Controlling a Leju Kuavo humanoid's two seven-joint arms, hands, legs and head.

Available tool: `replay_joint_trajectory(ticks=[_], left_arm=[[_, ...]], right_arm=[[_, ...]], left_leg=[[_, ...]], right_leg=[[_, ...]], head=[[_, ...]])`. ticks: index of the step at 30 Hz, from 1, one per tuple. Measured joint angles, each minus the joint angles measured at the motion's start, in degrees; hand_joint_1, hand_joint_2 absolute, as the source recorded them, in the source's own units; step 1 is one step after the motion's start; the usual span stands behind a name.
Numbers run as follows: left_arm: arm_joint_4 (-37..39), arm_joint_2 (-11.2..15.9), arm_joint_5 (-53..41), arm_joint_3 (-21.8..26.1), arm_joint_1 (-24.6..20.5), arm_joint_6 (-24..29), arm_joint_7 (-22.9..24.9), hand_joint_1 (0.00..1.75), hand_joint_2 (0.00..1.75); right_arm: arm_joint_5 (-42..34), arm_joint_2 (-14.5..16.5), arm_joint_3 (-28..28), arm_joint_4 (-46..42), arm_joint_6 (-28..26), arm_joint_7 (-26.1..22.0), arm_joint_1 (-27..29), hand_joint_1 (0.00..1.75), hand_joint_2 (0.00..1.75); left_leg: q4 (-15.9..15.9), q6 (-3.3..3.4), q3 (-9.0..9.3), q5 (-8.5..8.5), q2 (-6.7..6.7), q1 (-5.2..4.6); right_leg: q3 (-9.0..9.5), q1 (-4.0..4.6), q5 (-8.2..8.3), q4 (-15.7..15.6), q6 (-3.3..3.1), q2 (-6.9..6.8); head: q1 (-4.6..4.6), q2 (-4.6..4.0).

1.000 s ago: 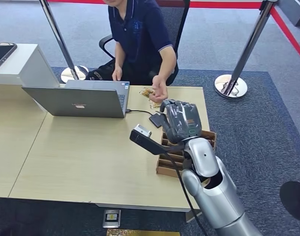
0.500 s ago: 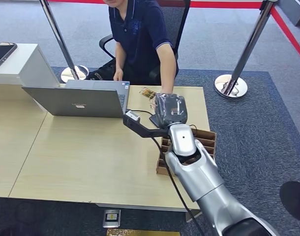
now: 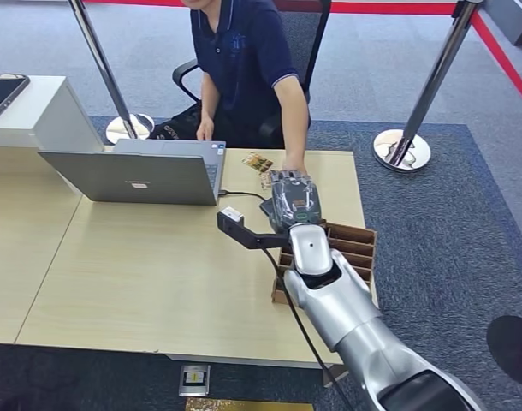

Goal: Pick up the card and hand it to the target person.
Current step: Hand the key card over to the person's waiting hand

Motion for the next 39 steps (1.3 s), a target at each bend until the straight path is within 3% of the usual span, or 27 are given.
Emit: replay_joint_trajectory(ticks=[12,17,24,27,29,31,34,39], left_arm=[[0.0,0.3,0.7,0.0,0.1,0.0,0.3,0.00,0.00],[0.0,0.3,1.5,0.0,0.2,0.2,0.8,0.00,0.00],[0.0,0.3,2.6,0.1,0.4,0.6,1.7,0.00,0.00],[0.0,0.3,3.0,0.1,0.6,0.7,1.9,0.00,0.00],[0.0,0.2,3.3,0.2,0.7,0.9,2.0,0.00,0.00],[0.0,0.2,3.7,0.2,0.8,1.2,2.0,0.00,0.00],[0.0,0.1,4.1,0.4,1.0,1.5,2.1,0.00,0.00],[0.0,-0.2,4.6,0.5,1.0,1.7,2.2,0.00,0.00]], right_arm=[[1.9,-0.3,-0.5,-3.3,-3.4,0.0,1.7,0.00,0.00],[3.7,-3.0,-2.2,-15.3,-3.7,0.8,7.3,0.00,0.00],[5.0,-8.4,-8.9,-36.5,-7.2,2.1,18.2,0.00,0.00],[5.0,-10.9,-11.9,-43.6,-12.7,4.5,22.7,0.00,0.00],[4.2,-11.8,-16.2,-49.0,-17.6,3.3,27.4,0.00,0.00],[-0.8,-11.9,-21.4,-54.0,-22.2,-0.8,32.5,0.00,0.00],[-19.0,-10.1,-31.1,-60.3,-26.6,-10.8,40.0,0.00,0.00],[-38.7,-5.5,-47.8,-62.8,-24.8,-22.6,47.2,0.00,0.00]], left_leg=[[0.0,0.00,0.00,0.00,0.00,0.00],[0.0,0.01,-0.02,-0.01,-0.01,-0.01],[0.0,0.03,-0.07,-0.05,-0.01,-0.03],[0.0,0.04,-0.05,-0.05,-0.06,-0.02],[0.0,0.03,-0.06,-0.07,-0.06,-0.02],[0.0,0.03,-0.07,-0.11,-0.07,-0.02],[0.0,0.05,-0.08,-0.16,-0.10,-0.02],[0.0,0.03,-0.03,-0.19,-0.10,-0.02]], right_leg=[[-0.03,0.00,0.00,0.0,0.00,0.00],[-0.05,0.00,-0.01,0.0,0.01,0.00],[-0.10,-0.01,-0.01,-0.1,0.01,0.00],[-0.08,-0.01,-0.01,-0.1,0.02,0.00],[-0.07,-0.01,-0.02,-0.1,0.02,0.00],[-0.09,-0.01,-0.04,-0.1,0.04,0.00],[-0.07,-0.01,-0.11,-0.2,0.10,0.00],[-0.06,-0.01,-0.13,-0.2,0.07,0.00]], head=[[0.00,0.00],[0.00,0.00],[0.01,0.00],[0.00,0.00],[0.00,0.00],[0.01,0.00],[0.01,0.00],[0.00,0.00]])
